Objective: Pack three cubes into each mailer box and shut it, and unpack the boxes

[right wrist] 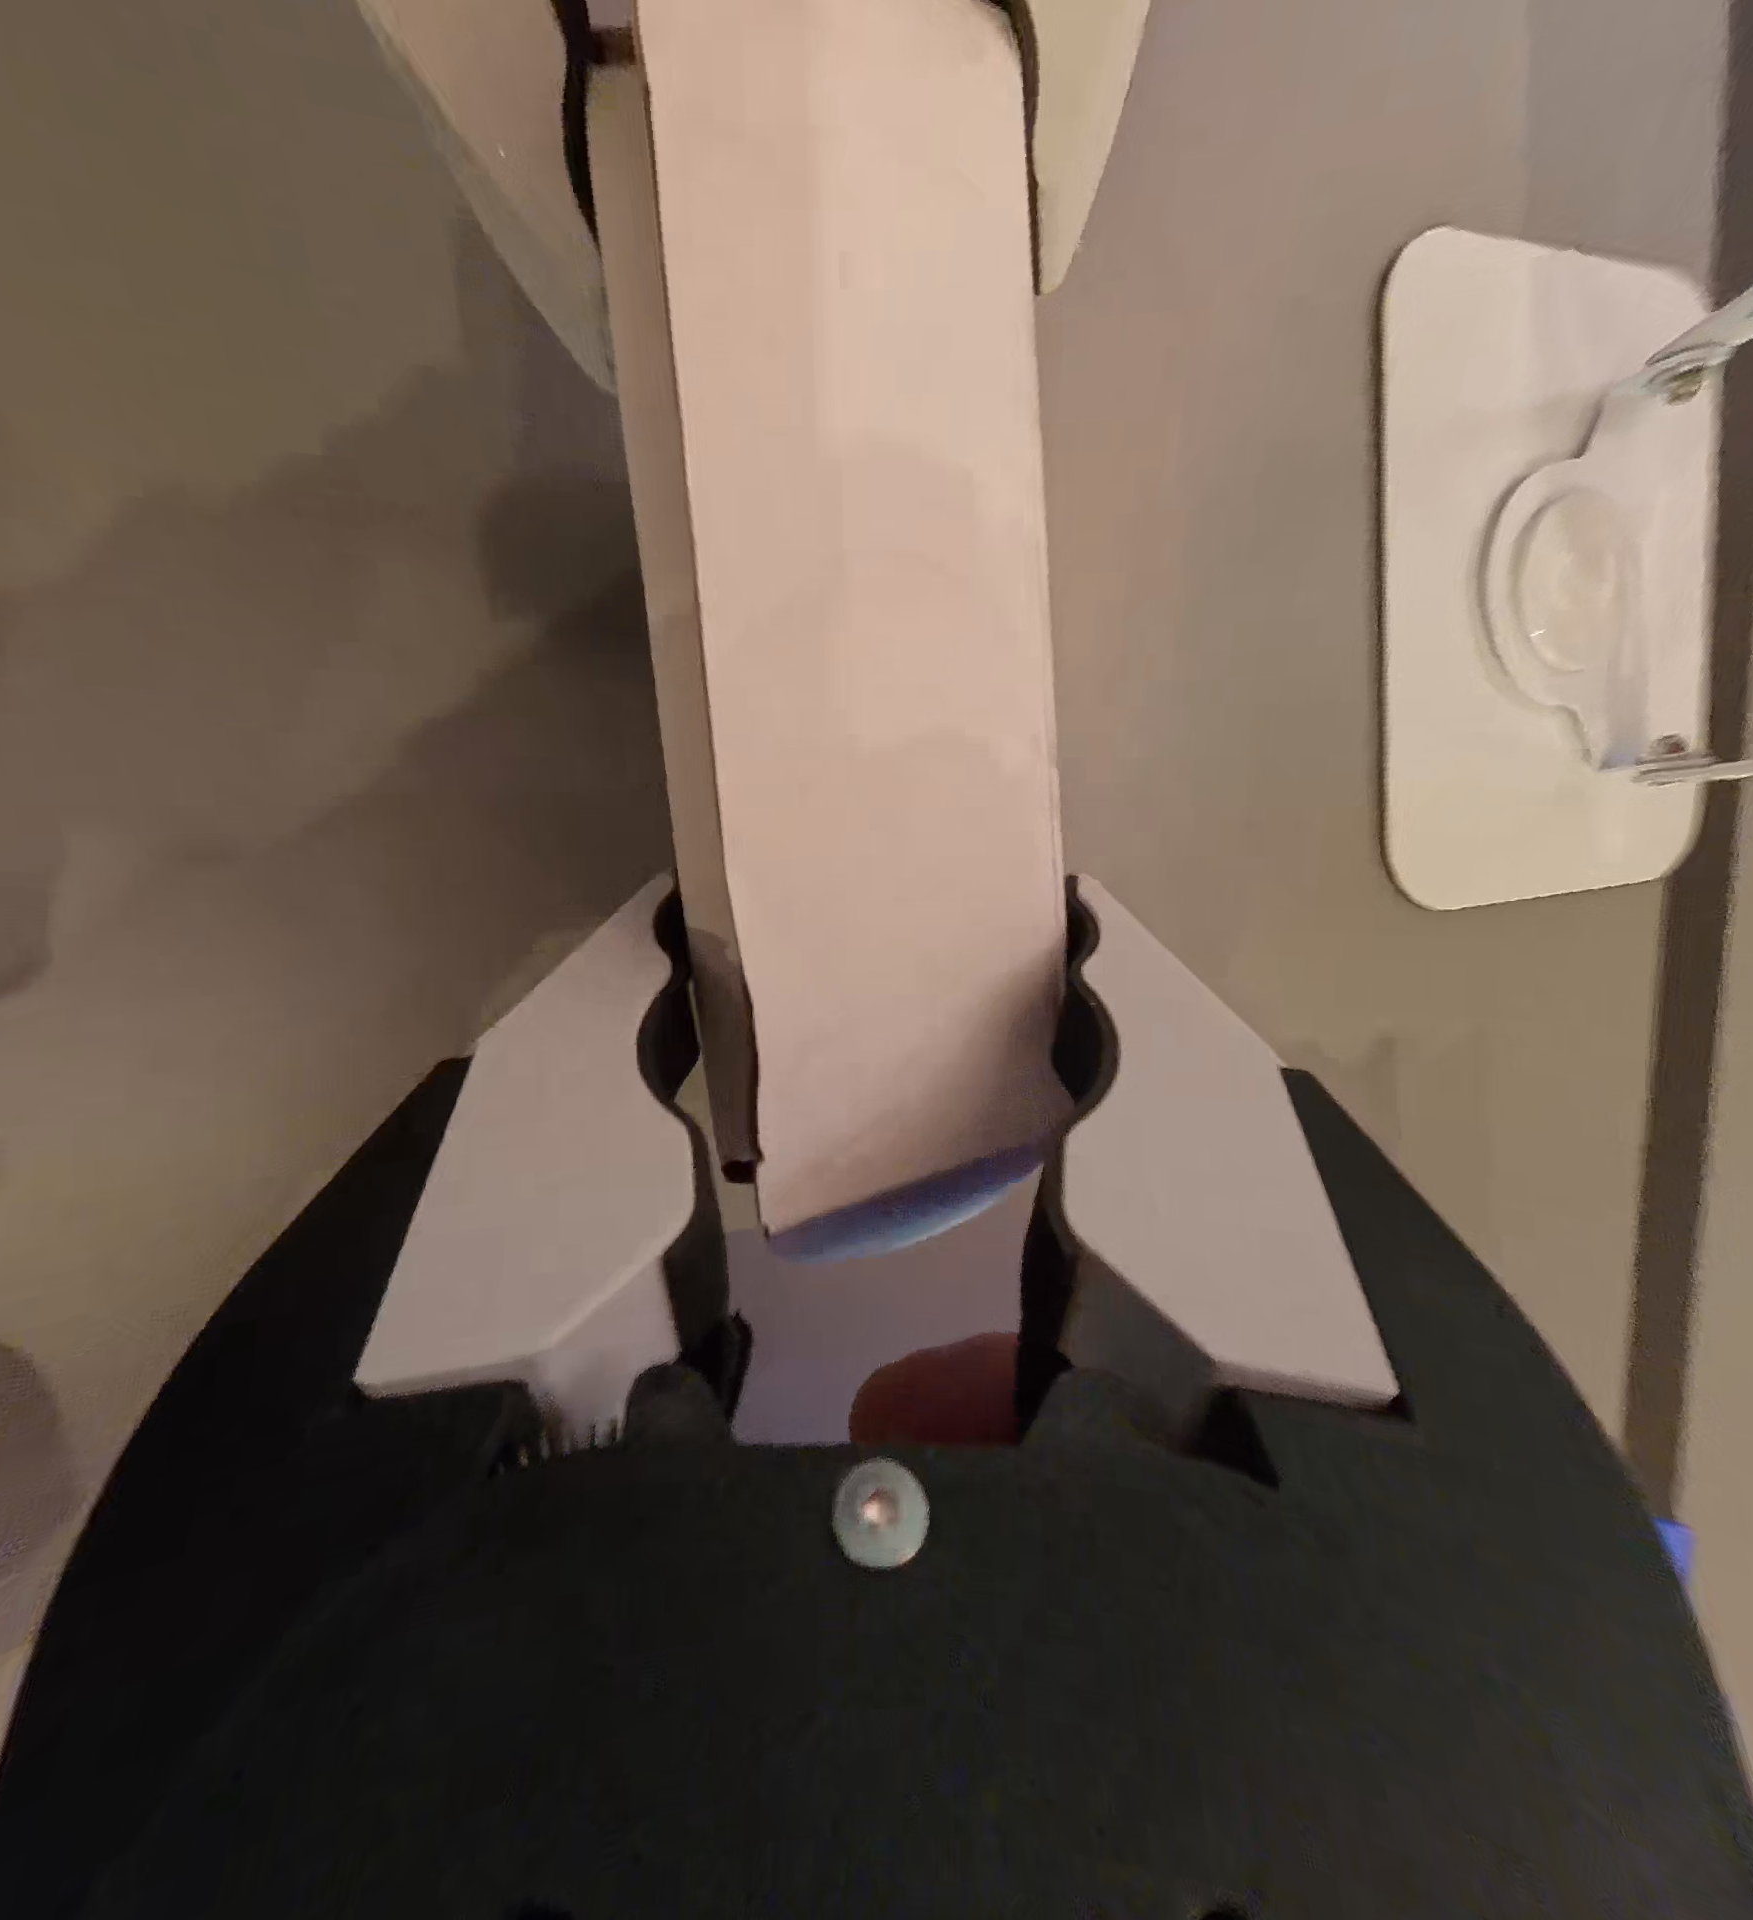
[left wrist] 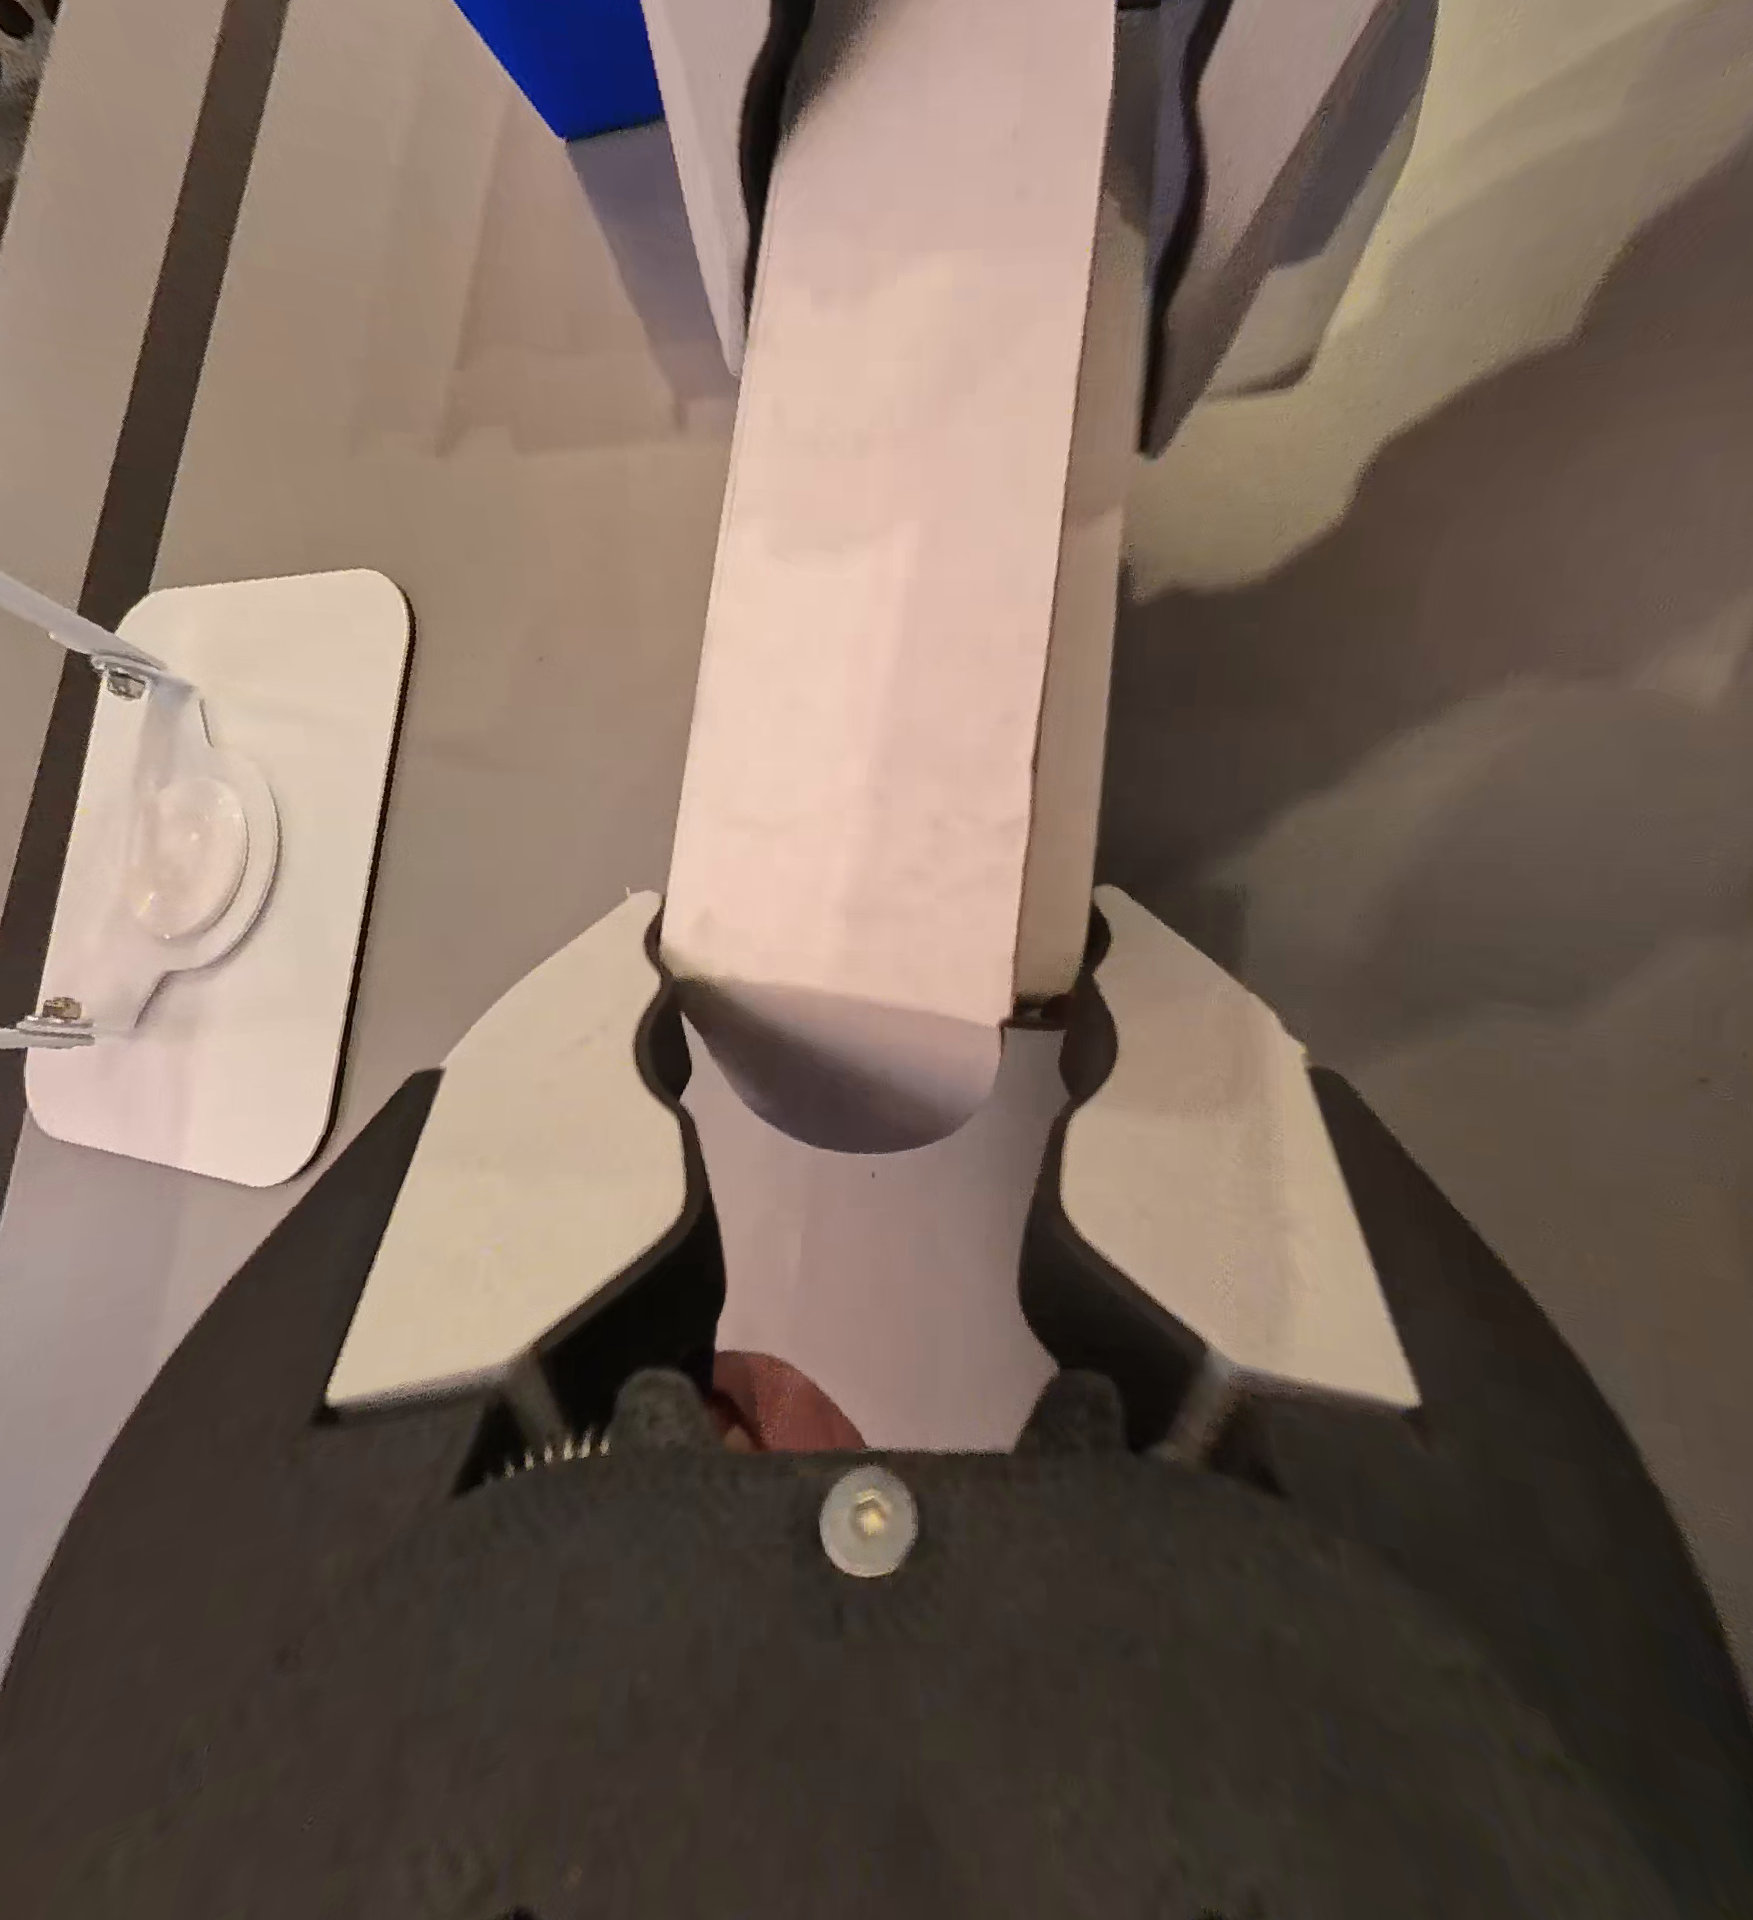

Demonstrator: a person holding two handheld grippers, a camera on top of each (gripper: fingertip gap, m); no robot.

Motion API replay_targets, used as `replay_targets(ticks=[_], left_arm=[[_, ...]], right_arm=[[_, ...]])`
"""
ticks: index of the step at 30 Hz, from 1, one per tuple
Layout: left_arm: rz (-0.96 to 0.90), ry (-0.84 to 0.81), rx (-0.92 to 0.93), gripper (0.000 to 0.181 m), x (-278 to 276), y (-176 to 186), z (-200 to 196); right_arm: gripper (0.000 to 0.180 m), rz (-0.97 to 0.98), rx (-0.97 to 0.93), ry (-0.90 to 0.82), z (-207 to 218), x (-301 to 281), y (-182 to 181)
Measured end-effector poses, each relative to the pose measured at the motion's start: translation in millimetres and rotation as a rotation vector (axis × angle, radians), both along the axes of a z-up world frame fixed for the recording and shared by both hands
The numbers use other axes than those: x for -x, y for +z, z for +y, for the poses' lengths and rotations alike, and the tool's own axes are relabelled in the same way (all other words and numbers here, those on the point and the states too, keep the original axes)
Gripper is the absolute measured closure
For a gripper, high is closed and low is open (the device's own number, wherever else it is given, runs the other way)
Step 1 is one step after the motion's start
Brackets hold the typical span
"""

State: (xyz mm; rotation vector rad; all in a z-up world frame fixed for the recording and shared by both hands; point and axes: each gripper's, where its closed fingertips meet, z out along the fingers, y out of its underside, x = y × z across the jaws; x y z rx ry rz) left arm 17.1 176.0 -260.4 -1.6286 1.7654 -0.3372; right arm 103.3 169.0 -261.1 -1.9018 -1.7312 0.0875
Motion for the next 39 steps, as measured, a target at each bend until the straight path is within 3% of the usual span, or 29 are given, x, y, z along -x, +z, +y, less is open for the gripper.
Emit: replay_targets(ticks=[8,13,16,21,29,30,39], left_arm=[[0.02,-0.004,0.055,0.115,2.7,-1.1,4.9],[0.014,0.021,0.114,0.113,5.4,1.1,7.0],[-0.037,0.044,0.131,0.11,11.0,8.4,7.9],[-0.153,0.104,0.131,0.129,18.6,26.5,14.3],[-0.182,0.137,0.089,0.146,19.4,32.8,12.7],[-0.182,0.14,0.079,0.148,19.1,33.2,13.8],[-0.266,0.229,0.183,0.162,18.8,47.8,27.4]], right_arm=[[0.118,-0.01,0.04,-0.018,3.5,1.4,-1.3],[0.102,0.015,0.01,-0.069,8.0,-5.5,8.6],[0.108,0.085,0.015,-0.107,6.2,-14.0,24.3],[0.135,0.173,0.024,-0.178,11.1,-33.0,39.0],[0.159,0.217,0.015,-0.244,17.4,-37.1,36.6],[0.17,0.228,-0.009,-0.263,21.5,-38.3,39.5],[0.173,0.337,0.104,-0.329,27.4,-33.5,53.1]])
